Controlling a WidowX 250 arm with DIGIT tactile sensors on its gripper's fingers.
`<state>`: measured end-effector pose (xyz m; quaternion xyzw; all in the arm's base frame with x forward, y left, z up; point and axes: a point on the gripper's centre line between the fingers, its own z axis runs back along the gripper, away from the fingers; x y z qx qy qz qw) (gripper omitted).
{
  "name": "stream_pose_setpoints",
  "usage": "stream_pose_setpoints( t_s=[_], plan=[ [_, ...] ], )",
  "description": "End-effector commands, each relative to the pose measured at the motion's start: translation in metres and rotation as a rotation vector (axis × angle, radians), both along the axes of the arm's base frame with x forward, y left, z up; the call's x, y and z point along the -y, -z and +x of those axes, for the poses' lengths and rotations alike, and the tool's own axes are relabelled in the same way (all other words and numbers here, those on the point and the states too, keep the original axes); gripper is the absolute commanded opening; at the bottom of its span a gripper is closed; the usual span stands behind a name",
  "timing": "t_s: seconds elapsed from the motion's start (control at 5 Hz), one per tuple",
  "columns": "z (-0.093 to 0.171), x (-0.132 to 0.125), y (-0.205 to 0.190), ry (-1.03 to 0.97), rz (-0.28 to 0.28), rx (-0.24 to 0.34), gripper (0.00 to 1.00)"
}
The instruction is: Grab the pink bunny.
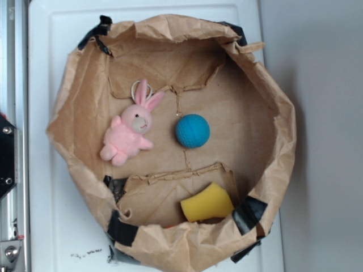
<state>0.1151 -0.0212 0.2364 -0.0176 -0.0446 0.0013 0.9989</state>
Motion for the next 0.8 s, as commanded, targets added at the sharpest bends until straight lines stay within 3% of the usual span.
stream_pose_setpoints(
  t_s=[0.0,0.2,0.4,0.6],
  plan=[
    [0.0,0.0,0.0,0.0,0.0,0.0,1.0],
    [0.022,0.004,0.008,-0.022,-0.031,-0.002,1.0],
    [0.039,-0.002,0.022,-0.027,-0.013,0.02,1.0],
    [0.057,-0.028,0.04,-0.132,0.061,0.05,1.0]
  ],
)
